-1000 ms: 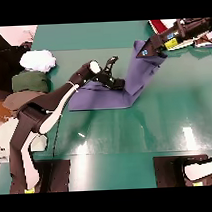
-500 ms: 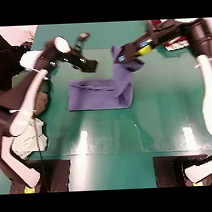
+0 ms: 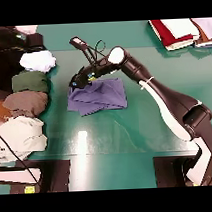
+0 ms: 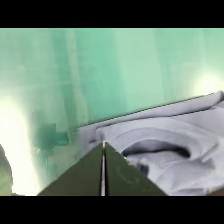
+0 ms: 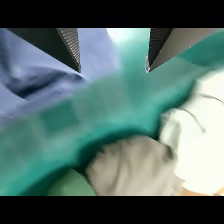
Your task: Fold the shirts.
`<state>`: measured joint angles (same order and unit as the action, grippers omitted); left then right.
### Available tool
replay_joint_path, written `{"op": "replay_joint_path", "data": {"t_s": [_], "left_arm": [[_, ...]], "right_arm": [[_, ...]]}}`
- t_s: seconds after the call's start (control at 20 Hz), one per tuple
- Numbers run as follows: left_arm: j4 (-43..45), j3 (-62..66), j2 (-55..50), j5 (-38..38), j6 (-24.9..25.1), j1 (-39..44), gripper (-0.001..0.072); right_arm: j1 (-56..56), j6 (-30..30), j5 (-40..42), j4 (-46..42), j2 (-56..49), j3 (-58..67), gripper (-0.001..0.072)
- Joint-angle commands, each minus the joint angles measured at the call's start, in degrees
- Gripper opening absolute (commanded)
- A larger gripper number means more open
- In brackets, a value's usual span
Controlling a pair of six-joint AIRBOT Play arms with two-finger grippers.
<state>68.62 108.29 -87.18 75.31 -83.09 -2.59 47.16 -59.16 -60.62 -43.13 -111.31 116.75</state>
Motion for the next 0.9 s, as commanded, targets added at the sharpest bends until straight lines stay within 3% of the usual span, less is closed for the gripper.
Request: {"op": "replay_joint_path", "data": {"t_s": [0.0, 0.15, 0.2, 0.25, 0.45, 0.55, 0.85], "left_arm": [[-0.33, -0.04, 2.47, 6.34, 0.17, -1.99, 0.0025], [-5.27, -5.31, 2.47, 8.66, 2.19, -0.57, 0.0029], [-6.38, -8.33, 2.47, 7.87, 2.89, 0.48, 0.0247], [-6.86, -12.09, 2.47, 6.64, 3.89, 2.05, 0.0548], [-6.91, -26.69, 2.4, -5.57, 10.54, 9.68, 0.0538], [-7.19, -30.12, 1.57, -11.96, 10.54, 11.19, 0.0538], [-12.26, -30.08, -3.82, -12.11, 11.76, 11.19, 0.0536]], "right_arm": [[-3.96, -2.99, -6.88, -11.3, 4.87, -1.51, 0.0486], [-13.05, -4.42, -13.62, -12.35, 11.87, -9.03, 0.0484], [-15.85, -5.16, -14.62, -12.37, 13.75, -11.63, 0.0484], [-18.75, -5.79, -15.5, -12.35, 15.65, -14.43, 0.0484], [-26.73, -7.41, -16.04, -12.31, 21.4, -24.57, 0.0482], [-28.11, -7.48, -15.85, -12.31, 23.65, -29.22, 0.0482], [-28.39, -7.5, -13.4, -11.87, 27.91, -40.54, 0.0481]]}}
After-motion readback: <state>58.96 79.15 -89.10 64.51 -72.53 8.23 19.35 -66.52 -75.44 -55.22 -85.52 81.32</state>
